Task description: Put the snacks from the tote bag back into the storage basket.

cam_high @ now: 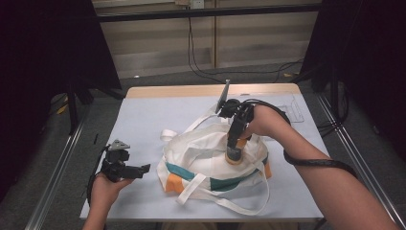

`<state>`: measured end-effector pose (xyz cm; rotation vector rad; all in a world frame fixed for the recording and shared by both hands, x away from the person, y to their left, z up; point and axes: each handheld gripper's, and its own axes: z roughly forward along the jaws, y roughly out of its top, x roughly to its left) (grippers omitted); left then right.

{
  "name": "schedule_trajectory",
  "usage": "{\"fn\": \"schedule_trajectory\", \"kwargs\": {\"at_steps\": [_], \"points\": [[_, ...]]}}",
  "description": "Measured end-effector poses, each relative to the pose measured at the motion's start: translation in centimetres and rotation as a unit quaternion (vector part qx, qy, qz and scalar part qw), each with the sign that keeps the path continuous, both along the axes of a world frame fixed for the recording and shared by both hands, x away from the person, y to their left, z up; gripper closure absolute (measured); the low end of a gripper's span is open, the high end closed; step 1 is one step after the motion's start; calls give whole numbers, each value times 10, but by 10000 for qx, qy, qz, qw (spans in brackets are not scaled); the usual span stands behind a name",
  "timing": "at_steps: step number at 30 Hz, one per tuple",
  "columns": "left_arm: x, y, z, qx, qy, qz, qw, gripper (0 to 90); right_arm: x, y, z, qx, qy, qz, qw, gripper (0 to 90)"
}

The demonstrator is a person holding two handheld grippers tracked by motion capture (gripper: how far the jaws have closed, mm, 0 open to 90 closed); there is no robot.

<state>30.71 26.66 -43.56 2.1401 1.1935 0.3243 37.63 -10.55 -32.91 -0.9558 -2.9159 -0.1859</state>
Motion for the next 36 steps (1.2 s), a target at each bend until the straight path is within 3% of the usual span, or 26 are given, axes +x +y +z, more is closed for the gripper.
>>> {"fn": "schedule_trajectory", "kwargs": {"at_steps": [15,36], "points": [[0,0,0,32,25,-23,10000,59,2,0,14,-109,144,333,9993,304],[1,1,1,74,10,-9,10000,58,10,-6,33,37,238,461,9986,306]]}}
